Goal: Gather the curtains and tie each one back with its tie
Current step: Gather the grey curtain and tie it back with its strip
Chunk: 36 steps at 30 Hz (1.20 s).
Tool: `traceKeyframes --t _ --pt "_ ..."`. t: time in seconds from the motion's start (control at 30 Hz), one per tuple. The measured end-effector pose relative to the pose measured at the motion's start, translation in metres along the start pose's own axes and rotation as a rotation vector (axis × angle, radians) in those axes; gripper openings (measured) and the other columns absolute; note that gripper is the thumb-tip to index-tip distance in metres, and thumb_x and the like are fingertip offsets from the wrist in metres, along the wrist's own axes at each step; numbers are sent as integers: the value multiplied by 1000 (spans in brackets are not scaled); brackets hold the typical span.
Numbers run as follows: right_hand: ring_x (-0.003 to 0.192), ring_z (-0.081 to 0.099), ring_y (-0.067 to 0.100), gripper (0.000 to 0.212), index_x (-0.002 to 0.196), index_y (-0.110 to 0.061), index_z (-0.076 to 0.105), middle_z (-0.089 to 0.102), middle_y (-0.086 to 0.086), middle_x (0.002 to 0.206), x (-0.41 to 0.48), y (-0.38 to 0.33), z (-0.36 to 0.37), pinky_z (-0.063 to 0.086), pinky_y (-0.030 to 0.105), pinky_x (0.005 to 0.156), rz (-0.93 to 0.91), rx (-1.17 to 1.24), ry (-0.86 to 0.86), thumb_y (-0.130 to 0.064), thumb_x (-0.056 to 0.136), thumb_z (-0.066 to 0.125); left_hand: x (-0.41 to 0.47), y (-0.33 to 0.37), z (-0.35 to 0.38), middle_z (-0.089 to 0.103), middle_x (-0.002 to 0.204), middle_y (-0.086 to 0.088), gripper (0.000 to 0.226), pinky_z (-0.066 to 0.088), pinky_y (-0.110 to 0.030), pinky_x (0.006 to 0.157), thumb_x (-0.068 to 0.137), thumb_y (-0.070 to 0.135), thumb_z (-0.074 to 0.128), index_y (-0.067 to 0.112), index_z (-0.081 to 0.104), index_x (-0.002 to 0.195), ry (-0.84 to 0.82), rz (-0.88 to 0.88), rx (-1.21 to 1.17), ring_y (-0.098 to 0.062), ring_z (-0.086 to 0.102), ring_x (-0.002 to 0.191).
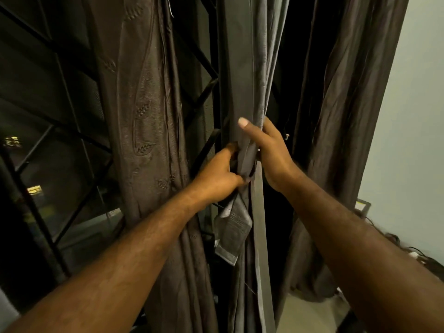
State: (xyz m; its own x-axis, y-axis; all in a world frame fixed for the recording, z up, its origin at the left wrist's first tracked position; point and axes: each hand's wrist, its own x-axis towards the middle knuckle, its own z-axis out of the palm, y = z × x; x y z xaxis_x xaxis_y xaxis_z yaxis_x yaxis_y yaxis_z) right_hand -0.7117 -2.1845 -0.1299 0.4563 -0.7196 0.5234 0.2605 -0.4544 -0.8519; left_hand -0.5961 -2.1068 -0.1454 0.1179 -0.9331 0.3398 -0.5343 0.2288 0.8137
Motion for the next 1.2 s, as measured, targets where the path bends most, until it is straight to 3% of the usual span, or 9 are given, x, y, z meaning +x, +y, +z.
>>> traceKeyframes --t 0.13,0.3,0.43,0.57,0.63,0.7,0.9,1.07,1.2 --pt "126 55 10 54 127 -42 55 55 -6 140 2 -1 -2 44 40 105 50 -17 -63 -71 81 57 1 -7 -6 50 143 6 66 39 -38 111 91 12 64 28 35 147 -82 -29 -28 -11 46 132" --pt "106 65 10 40 122 -36 52 64 -6 117 2 11 2 58 38 93 -47 -175 35 -13 91 62 4 -16 6 56 131 15 86 44 -30 105 75 29 82 34 32 145 -104 2 148 -4 53 123" --pt "87 67 -2 41 104 -35 60 67 -18 93 2 14 -2 58 24 75 -99 -343 120 0 83 58 -3 -35 13 36 150 6 110 36 -25 103 64 34 88 41 15 146 -21 -14 313 -9 39 133" --pt "86 61 -21 43 125 -21 61 64 -24 95 -9 29 -6 51 5 71 -186 -384 115 1 89 62 -10 -47 6 63 114 11 74 50 -26 87 66 36 87 26 44 125 -155 -74 299 2 58 96" --pt "100 61 -17 52 140 -18 51 64 -25 108 -18 37 -11 53 10 84 -202 -373 79 -7 92 67 -12 -49 -4 61 73 12 41 53 -30 70 72 24 85 20 57 102 -219 -57 285 2 56 63" --pt "109 60 -15 61 146 -22 42 62 -32 115 -29 45 -15 53 15 91 -212 -374 36 -12 93 71 -11 -50 -13 59 63 10 16 52 -29 64 79 18 79 19 64 86 -225 -60 222 -1 56 59" --pt "134 52 4 91 161 -20 15 51 -27 143 -74 71 -16 45 33 111 -214 -309 -228 -17 87 68 -7 -47 -15 72 77 6 16 52 -29 81 93 21 64 17 70 79 -210 -93 112 -6 67 80" --pt "153 12 -3 122 158 -27 -22 -4 -27 167 -92 83 -13 22 10 116 -281 -389 -439 -15 80 71 -1 -49 -6 74 87 4 10 54 -38 87 91 30 65 32 72 84 -115 -121 134 -13 69 87" --pt "139 42 32 124 155 -48 -17 -15 -17 169 -96 98 -15 52 43 105 -308 -652 -371 -14 82 77 1 -50 -2 75 94 7 13 56 -35 85 90 34 64 37 71 100 -102 -148 116 -13 69 91"
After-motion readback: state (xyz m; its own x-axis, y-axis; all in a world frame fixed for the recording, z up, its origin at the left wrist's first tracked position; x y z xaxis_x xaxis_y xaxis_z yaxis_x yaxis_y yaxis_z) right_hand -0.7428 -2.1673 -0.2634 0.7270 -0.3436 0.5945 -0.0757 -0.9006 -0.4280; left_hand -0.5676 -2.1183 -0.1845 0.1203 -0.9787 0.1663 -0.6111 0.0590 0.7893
